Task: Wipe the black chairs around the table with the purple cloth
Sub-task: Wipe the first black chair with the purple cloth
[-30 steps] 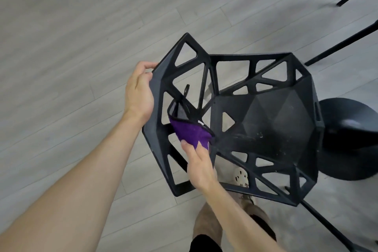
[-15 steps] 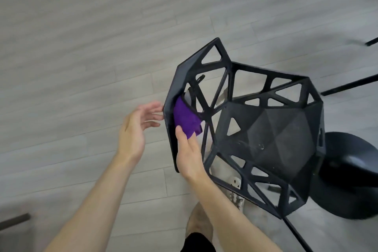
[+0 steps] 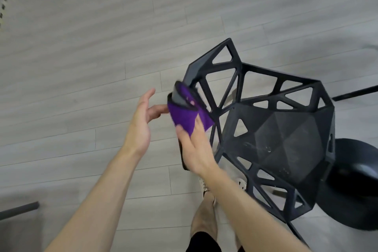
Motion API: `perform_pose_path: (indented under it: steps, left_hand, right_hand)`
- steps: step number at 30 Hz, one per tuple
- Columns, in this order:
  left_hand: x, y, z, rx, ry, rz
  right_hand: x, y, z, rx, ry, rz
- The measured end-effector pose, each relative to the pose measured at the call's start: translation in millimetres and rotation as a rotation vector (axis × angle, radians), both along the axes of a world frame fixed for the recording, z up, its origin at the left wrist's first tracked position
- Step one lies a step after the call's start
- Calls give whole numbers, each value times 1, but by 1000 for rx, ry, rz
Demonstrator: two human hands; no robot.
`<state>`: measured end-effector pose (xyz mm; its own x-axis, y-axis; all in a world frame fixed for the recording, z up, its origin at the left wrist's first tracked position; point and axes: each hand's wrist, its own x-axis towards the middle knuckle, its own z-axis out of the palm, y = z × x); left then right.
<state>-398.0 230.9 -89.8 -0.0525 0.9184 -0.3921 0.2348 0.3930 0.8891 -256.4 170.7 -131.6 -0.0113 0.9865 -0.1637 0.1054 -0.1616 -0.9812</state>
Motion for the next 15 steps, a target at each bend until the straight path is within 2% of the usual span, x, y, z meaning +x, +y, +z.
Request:
perform_pose_path:
  steps: [2, 4, 6, 9, 11, 15]
  left_hand:
    - [1, 2, 3, -10, 19, -40]
    - [0, 7, 3, -56, 10, -24]
    - [-4, 10, 1, -106, -37, 3]
    - [-10, 12, -3, -186, -143, 99]
    - [-11, 10, -5, -185, -199, 111]
    - [-7, 14, -5, -175, -240, 80]
  right_hand:
    - [7, 46, 6, -110, -9, -113]
    - [10, 80, 9, -112, -96, -130]
    - [5, 65, 3, -37, -156, -82]
    - [-7, -24, -3, 48, -162, 46]
    - [-9, -65, -3, 127, -243, 120]
    - [-2, -16, -3, 121, -296, 96]
